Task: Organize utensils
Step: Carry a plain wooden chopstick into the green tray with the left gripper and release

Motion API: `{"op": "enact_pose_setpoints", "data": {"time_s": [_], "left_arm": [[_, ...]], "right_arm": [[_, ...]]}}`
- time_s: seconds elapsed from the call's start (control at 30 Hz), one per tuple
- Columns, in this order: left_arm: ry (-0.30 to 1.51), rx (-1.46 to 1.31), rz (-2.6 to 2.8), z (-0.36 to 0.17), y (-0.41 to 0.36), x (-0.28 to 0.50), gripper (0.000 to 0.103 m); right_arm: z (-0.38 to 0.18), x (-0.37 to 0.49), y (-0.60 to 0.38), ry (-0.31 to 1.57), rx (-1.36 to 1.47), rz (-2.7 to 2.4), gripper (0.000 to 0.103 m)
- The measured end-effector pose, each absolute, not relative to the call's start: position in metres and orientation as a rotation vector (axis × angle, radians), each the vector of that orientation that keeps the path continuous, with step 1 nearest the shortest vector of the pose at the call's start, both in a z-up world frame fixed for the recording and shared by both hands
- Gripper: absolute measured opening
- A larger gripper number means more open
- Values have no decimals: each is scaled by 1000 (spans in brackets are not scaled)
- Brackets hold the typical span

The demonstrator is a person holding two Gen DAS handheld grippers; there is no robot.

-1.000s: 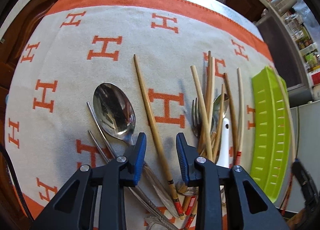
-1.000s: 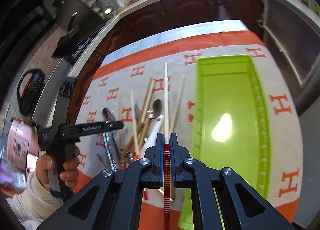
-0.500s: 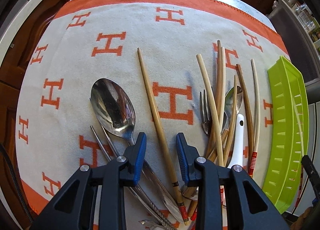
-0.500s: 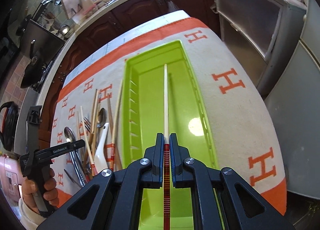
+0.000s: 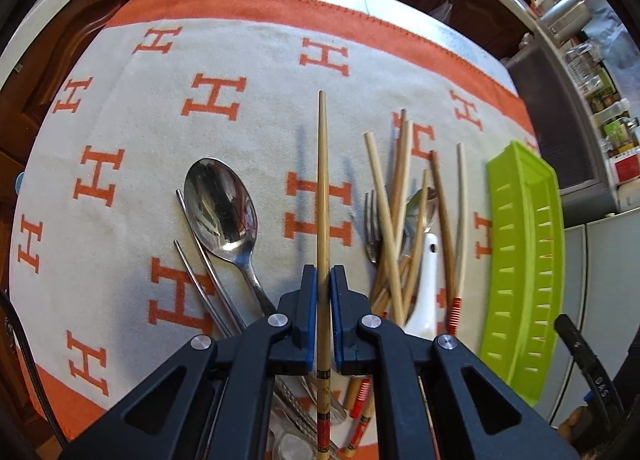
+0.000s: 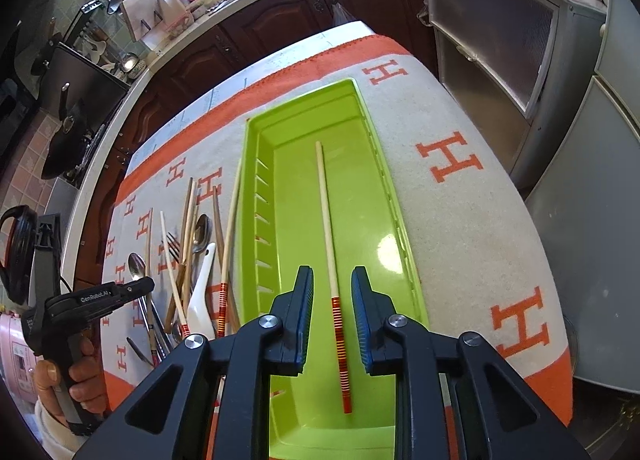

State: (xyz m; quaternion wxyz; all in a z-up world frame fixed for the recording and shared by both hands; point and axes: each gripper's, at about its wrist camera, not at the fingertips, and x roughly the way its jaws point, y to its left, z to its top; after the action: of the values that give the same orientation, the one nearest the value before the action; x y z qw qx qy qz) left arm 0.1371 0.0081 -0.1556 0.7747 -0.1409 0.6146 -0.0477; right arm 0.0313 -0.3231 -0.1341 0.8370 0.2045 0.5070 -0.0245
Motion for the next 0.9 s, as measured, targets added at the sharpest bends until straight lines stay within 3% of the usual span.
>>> {"op": "enact_pose_setpoints", "data": {"time_s": [0.27,0.53,0.9], "left_arm": [[1301,-376,-196,-107,5,113,4],[1259,-299,-364,-61,-64,99,4],[1320,-202,-437,-92,-170,124,5]], "right_arm": [[-118,19,-321,1042,434,-24,20],[-103,1,-333,1010,448,-55,20],[-99,-24,-374,985,514,-157,20]]}}
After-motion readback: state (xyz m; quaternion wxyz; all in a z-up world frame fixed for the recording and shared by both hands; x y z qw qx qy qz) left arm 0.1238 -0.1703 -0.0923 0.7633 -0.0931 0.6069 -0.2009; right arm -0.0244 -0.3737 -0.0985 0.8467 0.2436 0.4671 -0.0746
